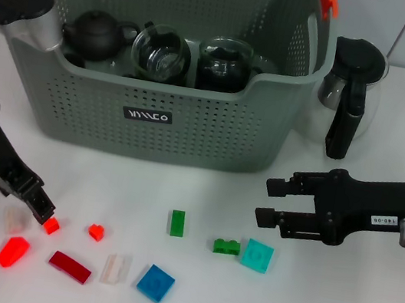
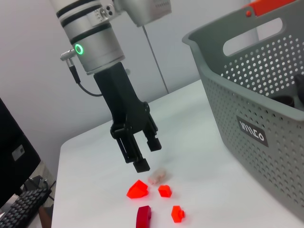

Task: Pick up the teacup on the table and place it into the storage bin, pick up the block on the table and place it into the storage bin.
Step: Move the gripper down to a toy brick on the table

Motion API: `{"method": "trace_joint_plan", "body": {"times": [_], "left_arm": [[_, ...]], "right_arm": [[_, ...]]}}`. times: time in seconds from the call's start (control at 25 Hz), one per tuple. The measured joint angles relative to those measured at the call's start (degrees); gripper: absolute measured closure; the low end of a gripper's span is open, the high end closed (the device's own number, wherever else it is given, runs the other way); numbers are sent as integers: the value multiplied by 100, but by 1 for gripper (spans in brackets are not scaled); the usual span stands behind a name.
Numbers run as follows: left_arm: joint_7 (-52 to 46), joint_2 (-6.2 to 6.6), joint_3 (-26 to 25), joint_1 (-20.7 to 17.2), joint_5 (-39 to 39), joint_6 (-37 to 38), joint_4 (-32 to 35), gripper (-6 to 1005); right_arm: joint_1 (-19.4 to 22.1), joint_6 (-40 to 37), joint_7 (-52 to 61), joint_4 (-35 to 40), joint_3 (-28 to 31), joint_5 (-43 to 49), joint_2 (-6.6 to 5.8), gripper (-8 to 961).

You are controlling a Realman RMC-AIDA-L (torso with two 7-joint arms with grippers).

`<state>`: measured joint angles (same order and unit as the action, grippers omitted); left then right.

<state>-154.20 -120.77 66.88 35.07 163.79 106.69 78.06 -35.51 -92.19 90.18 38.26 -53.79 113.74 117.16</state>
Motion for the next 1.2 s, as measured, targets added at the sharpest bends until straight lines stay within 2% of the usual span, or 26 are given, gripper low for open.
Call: {"method": "trace_joint_plan", "body": {"times": [0.36, 0.52, 0.76, 0.96, 1.2], "left_arm": [[-1027, 60, -88, 32, 4, -251, -522, 248], [-1241, 120, -117, 68, 4, -479, -857, 249], [-1333, 156, -338, 79, 4, -762, -971, 250], [-1315, 230, -436, 117, 4, -793, -1197, 429], [-1312, 267, -506, 119, 4, -813, -1344, 502]], "right_arm": [[0, 15, -24, 13, 0, -1, 0, 310], [-5, 24, -52, -11, 0, -1, 0, 311], [-10, 41, -61, -35, -8, 23, 23, 311], [-9, 51, -45, -27, -10, 98, 26, 311], [-9, 53, -45, -21, -9, 127, 20, 312]]}}
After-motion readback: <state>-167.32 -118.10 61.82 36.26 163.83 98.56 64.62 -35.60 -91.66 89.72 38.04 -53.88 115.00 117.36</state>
